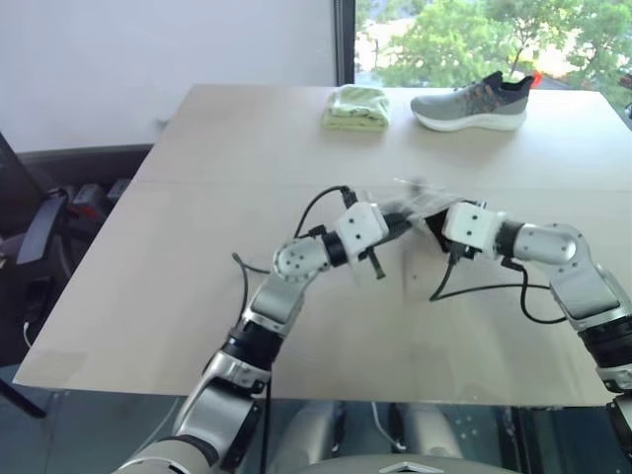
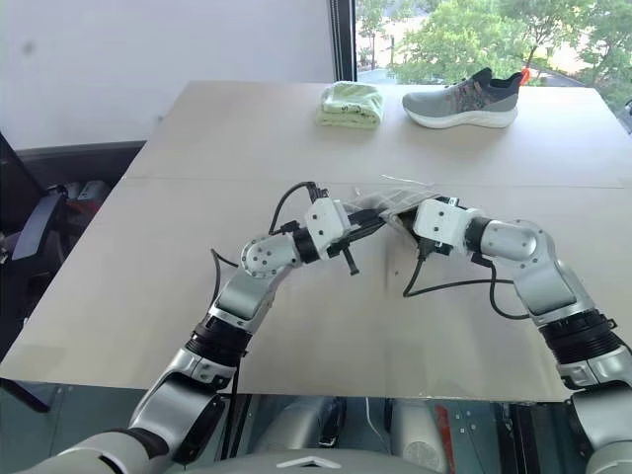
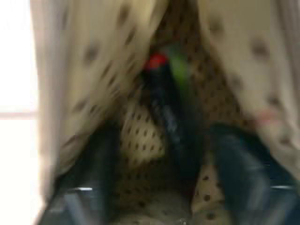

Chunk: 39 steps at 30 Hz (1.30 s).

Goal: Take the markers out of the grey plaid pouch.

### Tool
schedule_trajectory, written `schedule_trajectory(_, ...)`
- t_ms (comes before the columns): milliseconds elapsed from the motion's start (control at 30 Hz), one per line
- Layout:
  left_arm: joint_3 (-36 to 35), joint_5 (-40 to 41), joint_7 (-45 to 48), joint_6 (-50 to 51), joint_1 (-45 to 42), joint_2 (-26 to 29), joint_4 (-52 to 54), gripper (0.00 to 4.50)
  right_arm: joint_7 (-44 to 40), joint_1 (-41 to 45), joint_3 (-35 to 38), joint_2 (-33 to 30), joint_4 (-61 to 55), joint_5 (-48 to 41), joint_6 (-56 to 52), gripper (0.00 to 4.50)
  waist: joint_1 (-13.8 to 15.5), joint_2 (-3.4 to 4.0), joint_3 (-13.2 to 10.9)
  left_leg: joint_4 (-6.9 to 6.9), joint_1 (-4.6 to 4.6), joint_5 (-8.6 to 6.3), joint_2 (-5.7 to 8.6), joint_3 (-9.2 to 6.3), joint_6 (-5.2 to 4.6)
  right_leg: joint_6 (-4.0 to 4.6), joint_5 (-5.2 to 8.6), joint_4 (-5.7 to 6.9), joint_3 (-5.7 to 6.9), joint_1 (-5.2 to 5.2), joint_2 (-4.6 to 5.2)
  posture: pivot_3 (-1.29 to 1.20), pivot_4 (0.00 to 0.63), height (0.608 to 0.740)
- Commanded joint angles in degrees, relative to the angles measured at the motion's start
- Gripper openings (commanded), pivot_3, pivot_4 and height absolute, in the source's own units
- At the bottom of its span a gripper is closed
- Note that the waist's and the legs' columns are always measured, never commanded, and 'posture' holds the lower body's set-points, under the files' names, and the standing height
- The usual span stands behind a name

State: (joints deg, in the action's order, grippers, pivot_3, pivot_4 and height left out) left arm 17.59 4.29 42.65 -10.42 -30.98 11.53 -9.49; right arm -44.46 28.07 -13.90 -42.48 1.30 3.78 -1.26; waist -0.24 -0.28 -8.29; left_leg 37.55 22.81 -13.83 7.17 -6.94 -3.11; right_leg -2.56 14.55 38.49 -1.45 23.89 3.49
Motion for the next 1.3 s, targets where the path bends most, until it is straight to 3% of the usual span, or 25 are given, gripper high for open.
schedule_trajectory(33,-2.6,1.8,-0.5,-1.1,-0.2,0.1,3.9,0.0,0.8,-0.4,2.0,-0.5,2.7,1.6,-0.5,4.48,0.0,0.0,0.0,0.0,0.0,0.0,0.0,0.0,0.0,0.0,0.0,0.0,0.0,0.0,0.0,0.0,0.15,0.74)
schedule_trajectory(200,-2.7,3.3,0.2,-0.2,-0.1,-0.4,3.8,0.0,-0.7,0.2,3.4,3.1,0.2,-2.9,-4.0,4.48,-0.1,0.0,0.0,0.0,-0.02,0.0,-0.02,0.0,0.0,0.0,0.0,0.01,-0.01,0.0,-0.02,0.0,0.15,0.74)
schedule_trajectory(567,-2.3,6.2,2.2,2.4,0.2,-1.9,5.3,0.0,-4.2,2.6,-1.5,6.6,1.6,0.7,-0.4,4.48,-0.4,0.0,0.0,0.0,-0.04,0.0,-0.05,0.0,0.0,0.01,0.0,0.01,-0.01,0.0,-0.07,0.0,0.15,0.74)
schedule_trajectory(800,-2.5,6.7,2.3,3.0,0.3,-2.6,5.9,0.0,-4.4,4.1,-3.4,8.4,8.3,3.9,4.0,4.48,-0.3,0.0,0.0,0.0,-0.04,0.0,-0.05,0.01,0.0,0.01,0.0,-0.01,-0.02,-0.01,-0.06,0.0,0.15,0.74)
schedule_trajectory(967,-2.8,6.6,2.1,3.3,0.7,-2.7,6.2,0.0,-4.0,4.2,-2.3,9.8,10.6,3.3,5.3,2.86,-0.4,0.0,0.0,0.0,-0.04,0.0,-0.06,0.0,0.0,0.01,0.0,0.01,-0.02,-0.01,-0.08,0.0,0.15,0.74)
schedule_trajectory(1167,-2.9,6.3,2.7,3.2,1.3,-2.3,6.3,0.0,-4.5,4.3,-1.6,10.1,10.5,3.4,5.7,0.09,-0.4,0.0,0.0,0.0,-0.06,0.0,-0.06,0.01,0.0,0.01,0.0,0.01,-0.02,-0.01,-0.08,0.0,0.15,0.74)
schedule_trajectory(1300,-2.9,5.1,3.7,2.3,1.9,-0.9,5.2,0.0,-4.2,4.0,-0.2,9.5,9.0,2.9,5.5,0.09,-0.3,0.0,0.0,0.0,-0.06,0.0,-0.06,0.01,0.01,0.01,-0.01,0.02,-0.02,-0.02,-0.08,0.0,0.15,0.74)
